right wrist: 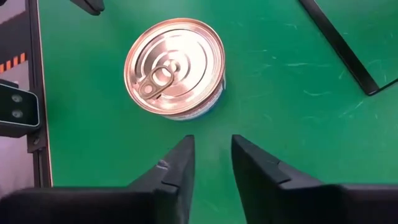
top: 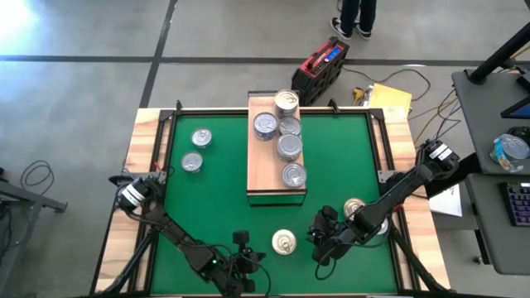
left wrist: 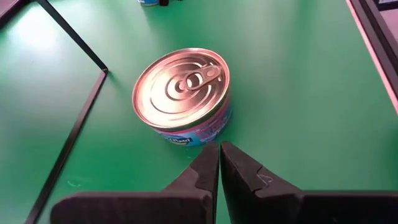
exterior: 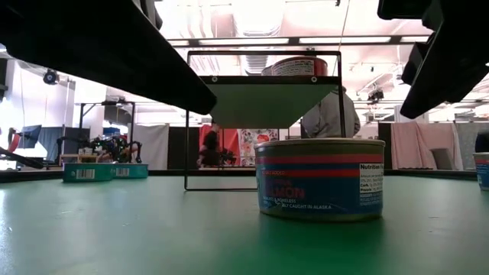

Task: Stack canned seafood by type on shelf
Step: Stack the top dark blue tuna can on top of the dark blue can on the shelf

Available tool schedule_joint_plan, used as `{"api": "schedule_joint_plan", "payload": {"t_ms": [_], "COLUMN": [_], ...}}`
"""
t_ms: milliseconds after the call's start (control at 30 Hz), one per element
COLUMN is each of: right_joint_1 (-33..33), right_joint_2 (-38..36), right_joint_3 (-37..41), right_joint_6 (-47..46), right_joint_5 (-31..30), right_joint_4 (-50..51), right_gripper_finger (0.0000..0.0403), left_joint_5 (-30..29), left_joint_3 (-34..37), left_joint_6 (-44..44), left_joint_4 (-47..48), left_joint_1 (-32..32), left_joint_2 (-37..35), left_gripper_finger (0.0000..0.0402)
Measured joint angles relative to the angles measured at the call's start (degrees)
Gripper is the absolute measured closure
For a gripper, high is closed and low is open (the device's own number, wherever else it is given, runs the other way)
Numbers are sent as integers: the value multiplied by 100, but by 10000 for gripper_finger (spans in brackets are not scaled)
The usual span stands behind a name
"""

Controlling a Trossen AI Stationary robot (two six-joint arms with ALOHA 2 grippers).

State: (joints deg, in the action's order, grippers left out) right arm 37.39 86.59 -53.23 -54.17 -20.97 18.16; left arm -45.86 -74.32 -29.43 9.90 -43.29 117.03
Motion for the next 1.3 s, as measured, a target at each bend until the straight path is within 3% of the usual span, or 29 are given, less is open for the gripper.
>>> {"api": "schedule_joint_plan", "payload": {"t_ms": [500,700,867,1067,1300], "right_joint_1": [-2,-28,-28,-68,-155], "right_joint_2": [79,344,439,439,437], "right_joint_3": [15,26,26,26,120], "right_joint_6": [-257,-468,-484,-373,-348], "right_joint_5": [-174,-216,-263,-317,-459], "right_joint_4": [-46,-127,-319,-534,-539], "right_gripper_finger": [180,143,123,110,111], "left_joint_5": [279,-420,-502,-160,-290], "left_joint_3": [11,13,11,11,11], "left_joint_6": [-147,485,1161,1131,1044], "left_joint_4": [-421,-1113,-1697,-1727,-1731], "left_joint_1": [9,32,162,337,416], "left_joint_2": [211,251,251,364,522], "left_gripper_finger": [402,401,401,401,401]}}
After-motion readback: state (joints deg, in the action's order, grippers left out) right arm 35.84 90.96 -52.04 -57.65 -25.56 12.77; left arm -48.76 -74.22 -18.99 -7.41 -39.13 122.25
